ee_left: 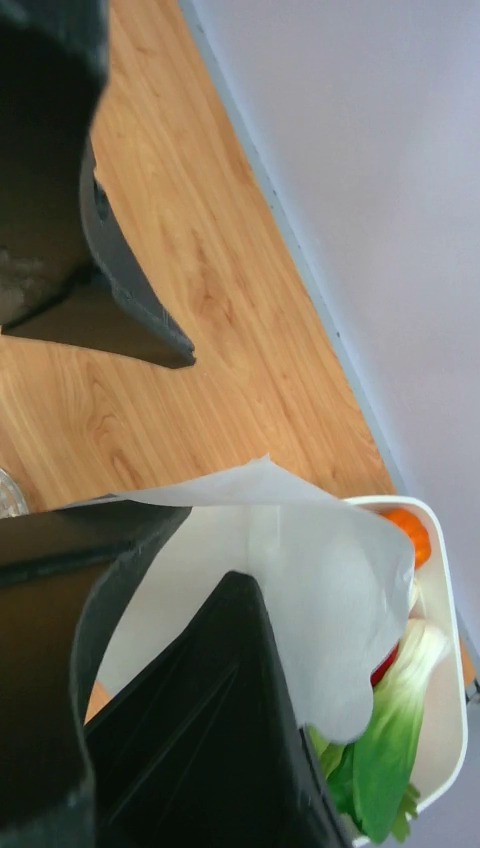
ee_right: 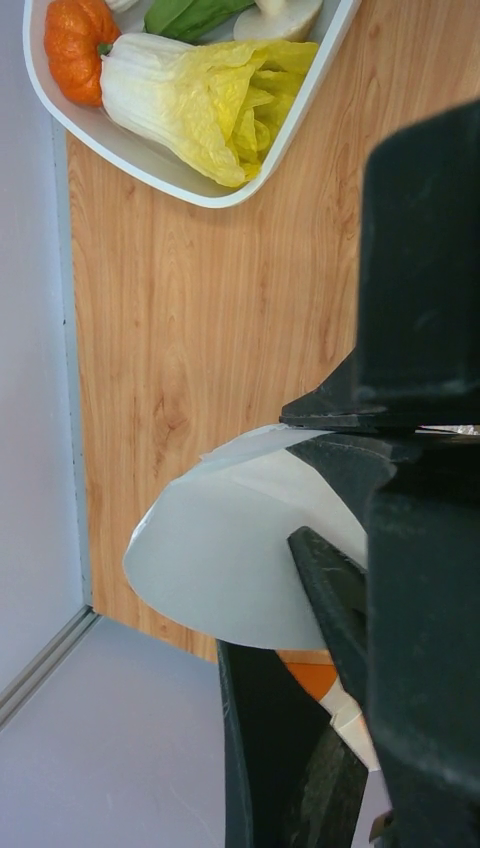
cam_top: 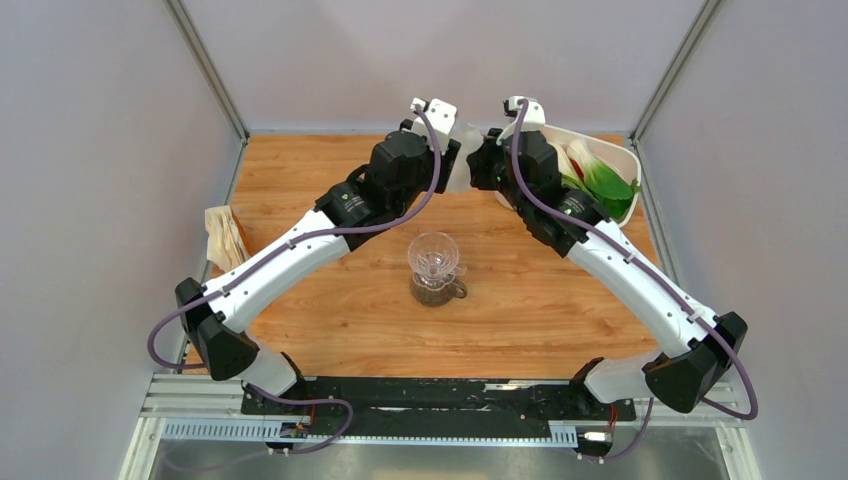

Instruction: Place the coffee filter in the dripper

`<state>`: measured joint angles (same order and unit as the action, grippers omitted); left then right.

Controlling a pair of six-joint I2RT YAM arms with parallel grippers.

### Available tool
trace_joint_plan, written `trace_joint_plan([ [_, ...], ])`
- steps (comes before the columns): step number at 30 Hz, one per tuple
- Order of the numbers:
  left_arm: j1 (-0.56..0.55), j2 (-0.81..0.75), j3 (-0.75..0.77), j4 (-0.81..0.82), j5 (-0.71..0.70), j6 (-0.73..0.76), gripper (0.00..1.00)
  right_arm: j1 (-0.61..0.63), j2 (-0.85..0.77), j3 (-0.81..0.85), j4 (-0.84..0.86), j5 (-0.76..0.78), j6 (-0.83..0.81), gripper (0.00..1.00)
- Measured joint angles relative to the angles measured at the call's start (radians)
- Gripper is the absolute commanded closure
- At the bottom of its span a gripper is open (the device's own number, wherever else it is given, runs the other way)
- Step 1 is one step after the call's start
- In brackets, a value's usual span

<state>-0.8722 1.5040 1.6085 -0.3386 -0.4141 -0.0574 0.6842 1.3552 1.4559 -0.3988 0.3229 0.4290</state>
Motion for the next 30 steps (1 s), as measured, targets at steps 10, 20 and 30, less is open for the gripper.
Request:
trace_joint_plan([
  [10, -0.002, 0.027, 0.001, 0.0, -0.078, 0.011, 1.0, 0.0, -0.003, -0.019, 0.006, 0.013, 0.0, 0.76],
  [20, -0.003, 0.01, 0.001, -0.029, 0.013, -0.04, 1.0, 0.0, -0.003, -0.025, 0.024, -0.022, -0.036, 0.57],
  [30, -0.003, -0.009, 0.001, -0.048, 0.039, -0.078, 1.0, 0.0, 0.011, -0.025, 0.043, -0.047, -0.058, 0.75],
])
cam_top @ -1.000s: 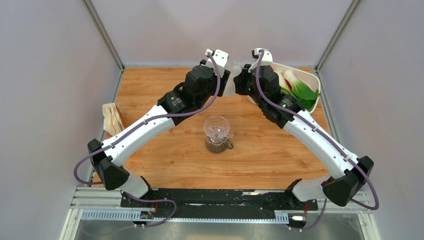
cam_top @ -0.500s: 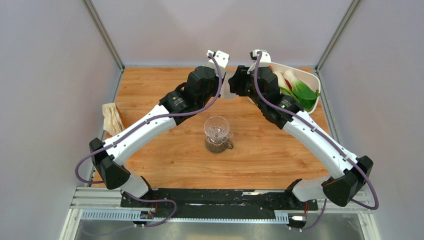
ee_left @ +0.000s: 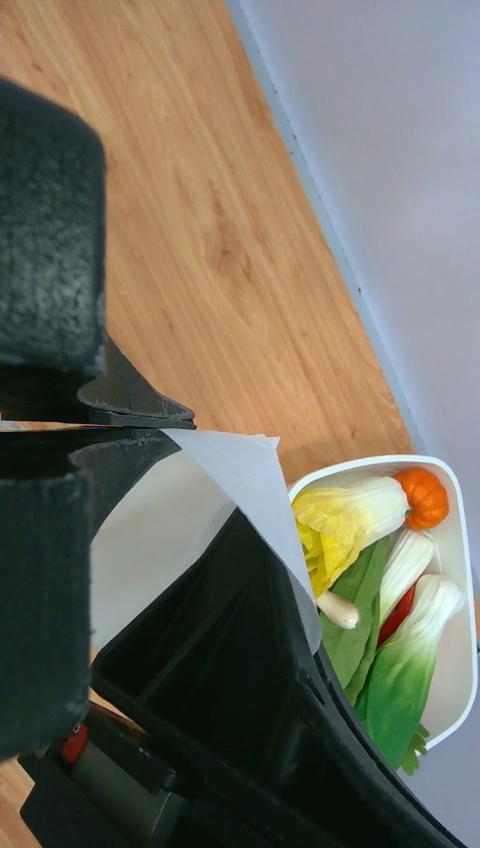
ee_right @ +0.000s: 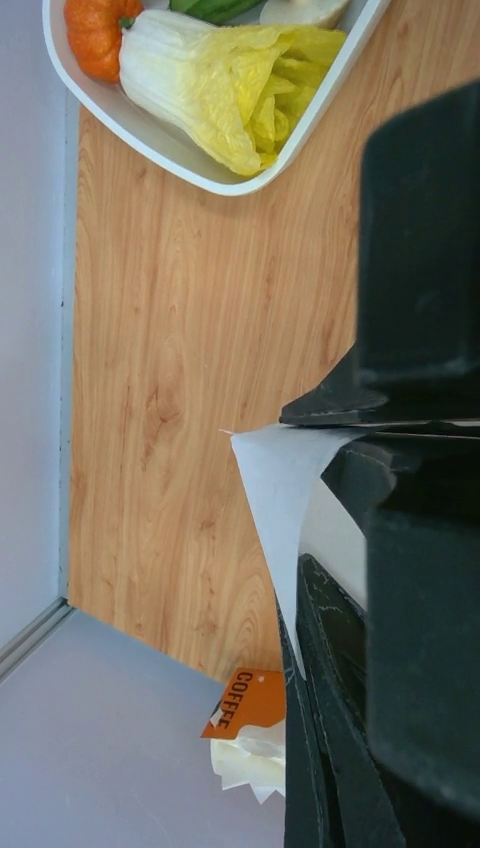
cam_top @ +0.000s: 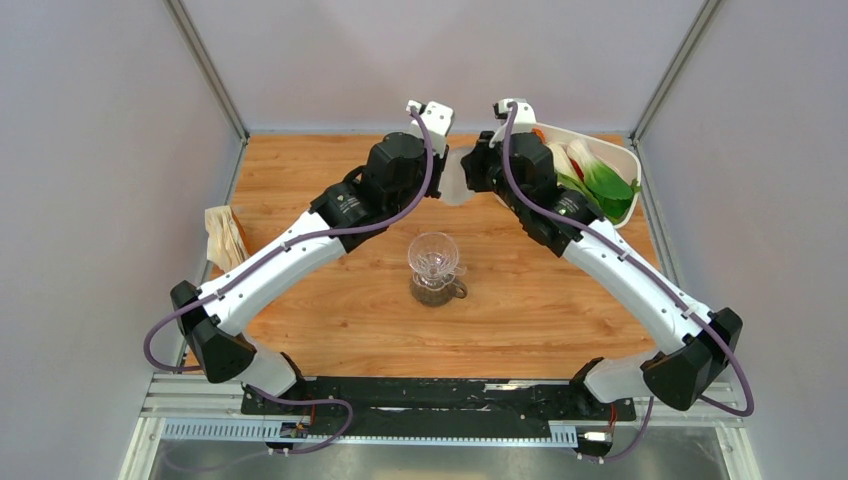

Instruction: Place the coffee filter in the dripper

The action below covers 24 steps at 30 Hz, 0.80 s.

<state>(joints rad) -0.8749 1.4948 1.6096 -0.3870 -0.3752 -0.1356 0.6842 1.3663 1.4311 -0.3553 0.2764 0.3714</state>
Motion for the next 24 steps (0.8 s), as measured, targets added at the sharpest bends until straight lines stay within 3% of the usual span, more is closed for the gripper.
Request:
trace_joint_plan([
  [1, 0.0, 0.0, 0.0, -0.002, 0.0, 0.0, 1.0, 0.0, 0.001, 0.0, 0.0, -0.01, -0.001, 0.57],
  [3, 0.0, -0.001, 0.0, -0.005, 0.0, 0.0, 1.0, 0.0, 0.002, 0.0, 0.001, -0.051, -0.013, 0.3],
  [7, 0.005, -0.016, -0.005, -0.02, -0.006, 0.012, 1.0, -0.002, -0.005, 0.0, -0.006, -0.157, -0.072, 0.02],
  [11, 0.056, -0.077, -0.019, -0.08, 0.08, 0.007, 1.0, -0.035, -0.056, 0.0, -0.021, -0.318, -0.181, 0.0],
  [17, 0.201, -0.106, 0.081, -0.314, 0.405, 0.0, 1.0, -0.182, -0.215, 0.001, -0.071, -0.577, -0.296, 0.0],
  [24, 0.201, -0.109, 0.071, -0.513, 0.65, 0.015, 1.0, -0.266, -0.257, 0.031, -0.195, -0.758, -0.402, 0.0],
])
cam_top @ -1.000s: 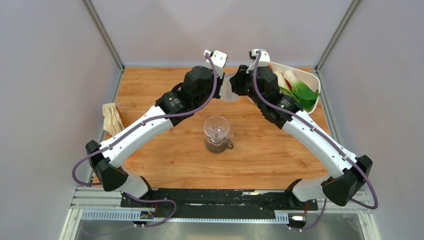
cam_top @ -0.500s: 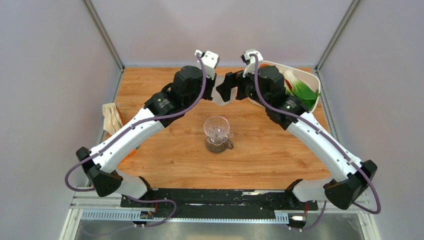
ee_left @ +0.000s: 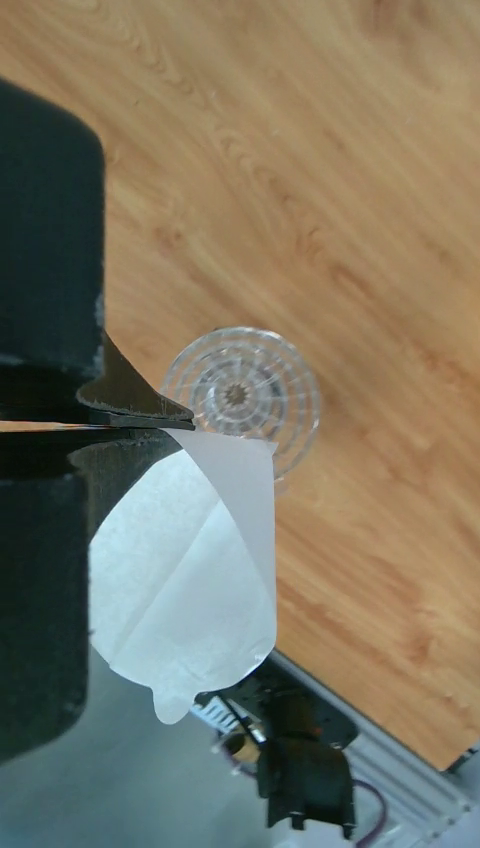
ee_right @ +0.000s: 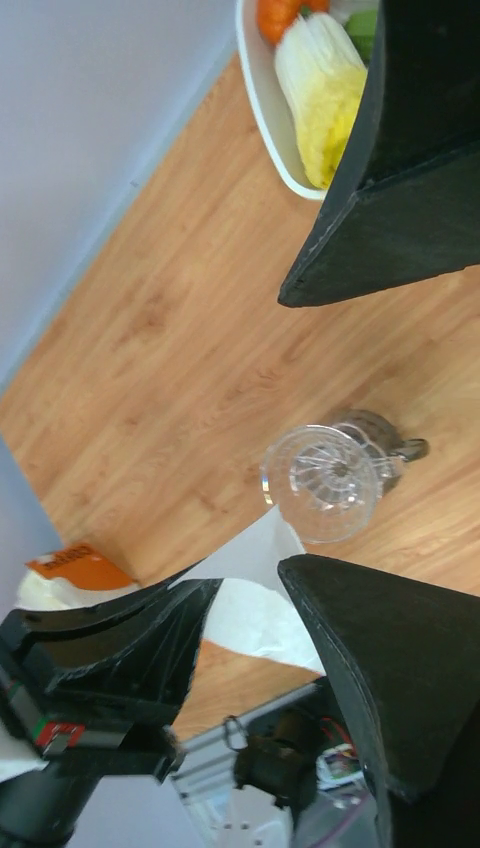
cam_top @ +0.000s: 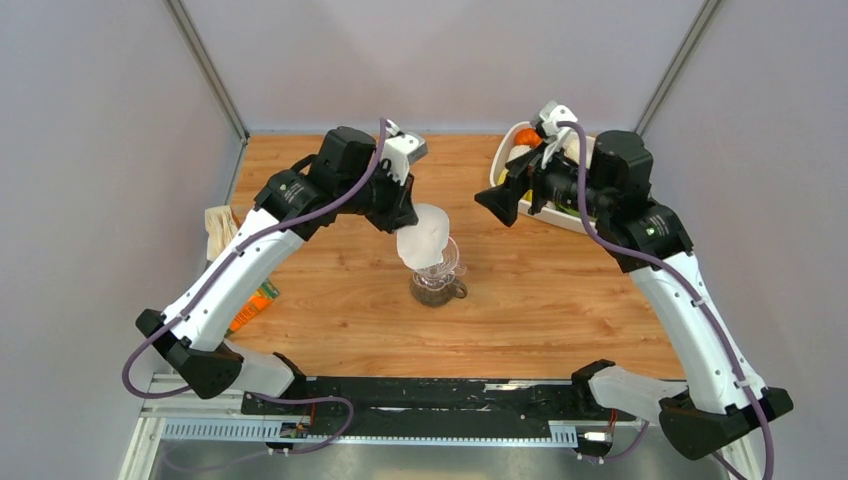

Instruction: Place the coffee filter in the dripper

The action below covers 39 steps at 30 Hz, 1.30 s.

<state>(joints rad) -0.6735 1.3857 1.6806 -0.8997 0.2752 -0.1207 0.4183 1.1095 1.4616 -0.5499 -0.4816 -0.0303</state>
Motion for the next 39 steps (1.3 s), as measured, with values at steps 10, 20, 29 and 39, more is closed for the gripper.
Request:
trace_joint_plan([
  [10, 0.0, 0.144, -0.011, -0.14, 0.079, 0.034, 1.0, -0.023, 0.111, 0.0, -0.19, -0.099, -0.071, 0.0],
  [20, 0.001, 0.29, 0.0, -0.158, 0.059, 0.044, 0.63, -0.043, 0.142, 0.006, -0.221, -0.164, -0.113, 0.01],
  [29, 0.141, 0.28, 0.016, -0.126, 0.172, 0.048, 0.24, -0.051, 0.192, 0.005, -0.282, -0.258, -0.209, 0.18],
  [39, 0.297, -0.126, -0.388, 0.317, 0.569, -0.132, 0.66, -0.037, 0.234, -0.075, -0.249, -0.468, -0.217, 0.5],
])
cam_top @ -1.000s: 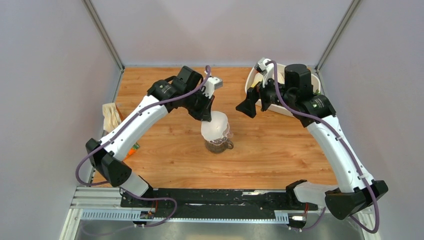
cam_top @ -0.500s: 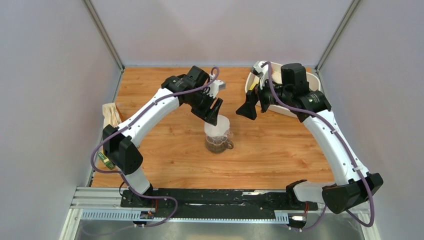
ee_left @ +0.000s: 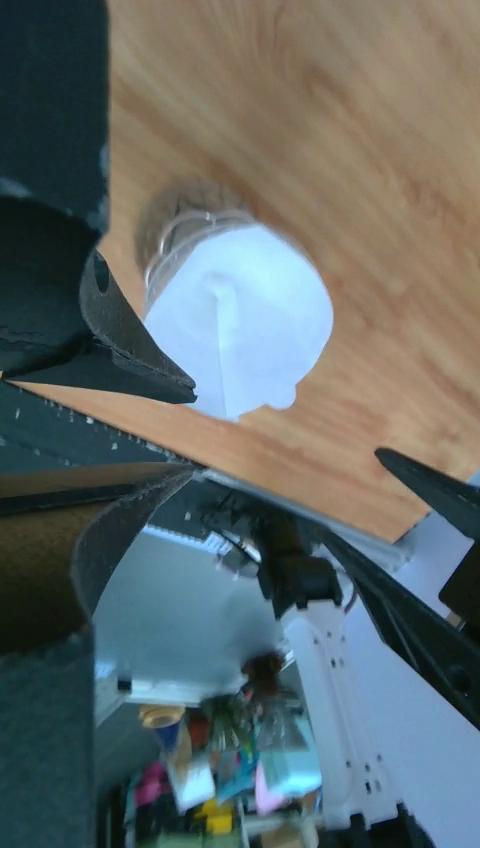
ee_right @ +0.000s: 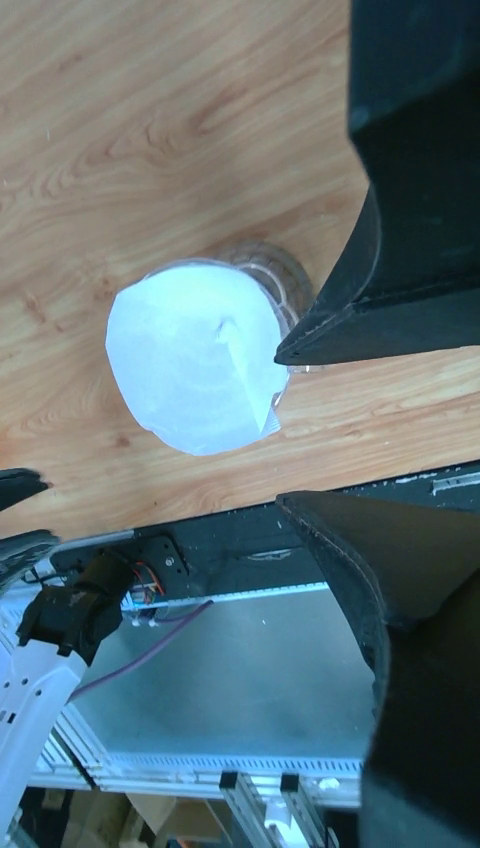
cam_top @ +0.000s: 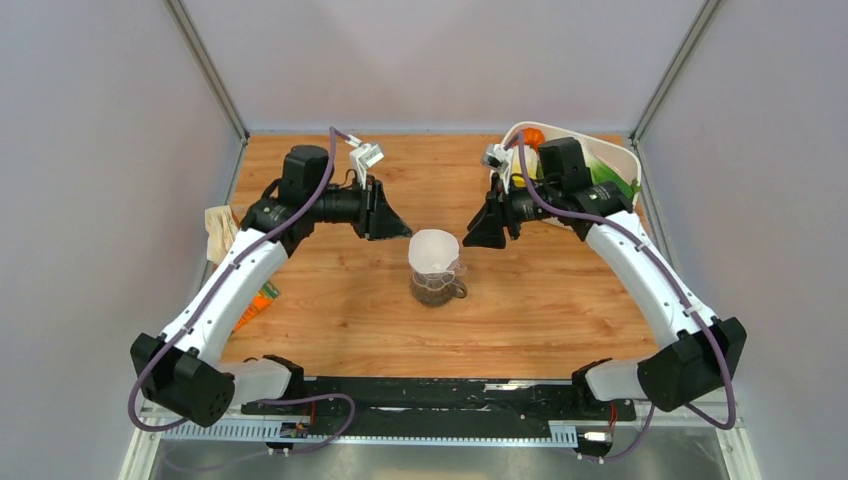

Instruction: Place the coffee filter in the dripper

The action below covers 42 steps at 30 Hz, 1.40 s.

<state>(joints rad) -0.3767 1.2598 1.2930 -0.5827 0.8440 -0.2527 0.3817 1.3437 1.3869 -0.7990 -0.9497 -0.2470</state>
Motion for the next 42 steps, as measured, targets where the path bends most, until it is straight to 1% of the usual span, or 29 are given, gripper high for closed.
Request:
trace_joint_plan([
  [3, -0.008, -0.012, -0.132, 0.159, 0.09, -0.119, 0.73, 0.027, 0.021, -0.039, 0.053, -0.026, 0.034, 0.53],
  [6, -0.008, 0.021, -0.241, 0.265, 0.128, -0.219, 0.75, 0.052, 0.043, -0.072, 0.106, -0.043, 0.066, 0.55],
  [9, -0.007, 0.047, -0.293, 0.321, 0.145, -0.282, 0.77, 0.065, 0.064, -0.103, 0.151, -0.058, 0.089, 0.59],
  [15, -0.007, 0.061, -0.314, 0.407, 0.152, -0.344, 0.78, 0.068, 0.129, -0.145, 0.197, -0.069, 0.126, 0.62],
  [23, -0.008, 0.097, -0.316, 0.406, 0.128, -0.34, 0.81, 0.073, 0.158, -0.174, 0.214, -0.062, 0.143, 0.63],
  [29, -0.017, 0.114, -0.318, 0.363, 0.099, -0.303, 0.82, 0.075, 0.16, -0.176, 0.214, -0.046, 0.143, 0.65],
  [34, -0.035, 0.137, -0.318, 0.325, 0.076, -0.268, 0.83, 0.079, 0.161, -0.176, 0.213, -0.018, 0.137, 0.68],
  [36, -0.04, 0.144, -0.318, 0.314, 0.068, -0.257, 0.84, 0.084, 0.161, -0.176, 0.211, -0.006, 0.129, 0.71],
  [40, -0.045, 0.151, -0.315, 0.302, 0.062, -0.239, 0.83, 0.106, 0.171, -0.171, 0.201, 0.029, 0.102, 0.72],
  [42, -0.046, 0.151, -0.305, 0.29, 0.059, -0.23, 0.81, 0.121, 0.178, -0.161, 0.189, 0.05, 0.086, 0.73],
])
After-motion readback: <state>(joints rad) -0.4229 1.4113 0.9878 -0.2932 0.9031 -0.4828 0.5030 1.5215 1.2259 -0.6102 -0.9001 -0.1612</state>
